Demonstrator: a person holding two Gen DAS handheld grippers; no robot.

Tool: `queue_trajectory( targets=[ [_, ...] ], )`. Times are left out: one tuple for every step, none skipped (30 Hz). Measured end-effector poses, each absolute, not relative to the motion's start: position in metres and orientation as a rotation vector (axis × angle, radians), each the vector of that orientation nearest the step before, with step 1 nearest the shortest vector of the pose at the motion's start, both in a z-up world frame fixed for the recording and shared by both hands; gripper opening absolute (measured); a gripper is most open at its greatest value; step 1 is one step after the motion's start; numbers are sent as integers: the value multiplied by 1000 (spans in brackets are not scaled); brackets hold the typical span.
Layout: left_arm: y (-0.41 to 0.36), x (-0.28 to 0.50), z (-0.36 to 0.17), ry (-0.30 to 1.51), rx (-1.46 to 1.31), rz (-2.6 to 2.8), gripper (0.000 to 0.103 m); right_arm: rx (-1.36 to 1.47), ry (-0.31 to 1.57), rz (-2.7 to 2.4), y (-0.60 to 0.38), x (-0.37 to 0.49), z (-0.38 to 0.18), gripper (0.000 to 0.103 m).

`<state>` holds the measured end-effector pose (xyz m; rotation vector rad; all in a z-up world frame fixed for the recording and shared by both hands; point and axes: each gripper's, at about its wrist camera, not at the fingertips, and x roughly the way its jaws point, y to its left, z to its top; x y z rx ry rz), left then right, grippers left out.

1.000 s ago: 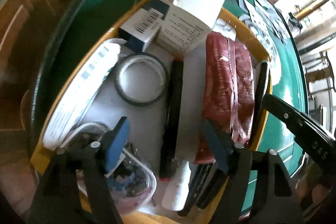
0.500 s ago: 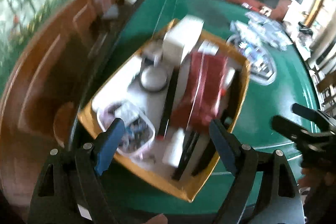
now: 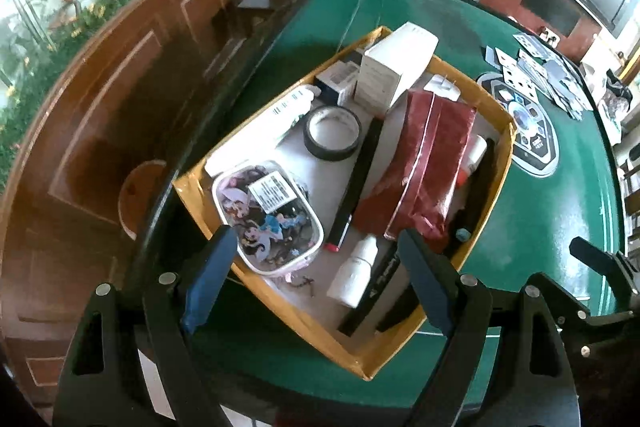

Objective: Organize objects

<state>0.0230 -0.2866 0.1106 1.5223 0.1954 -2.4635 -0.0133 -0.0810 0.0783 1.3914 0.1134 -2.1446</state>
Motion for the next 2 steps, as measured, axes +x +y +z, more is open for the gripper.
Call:
queue_trajectory(
  targets=[
    [-284,22,111,186,1527,-2472,84,1397,108,-2145,-79,-14,77,103],
    [-281,21,109,184,1542,-2472,84,1403,103,-2147,-76,-15,76,103]
  ],
)
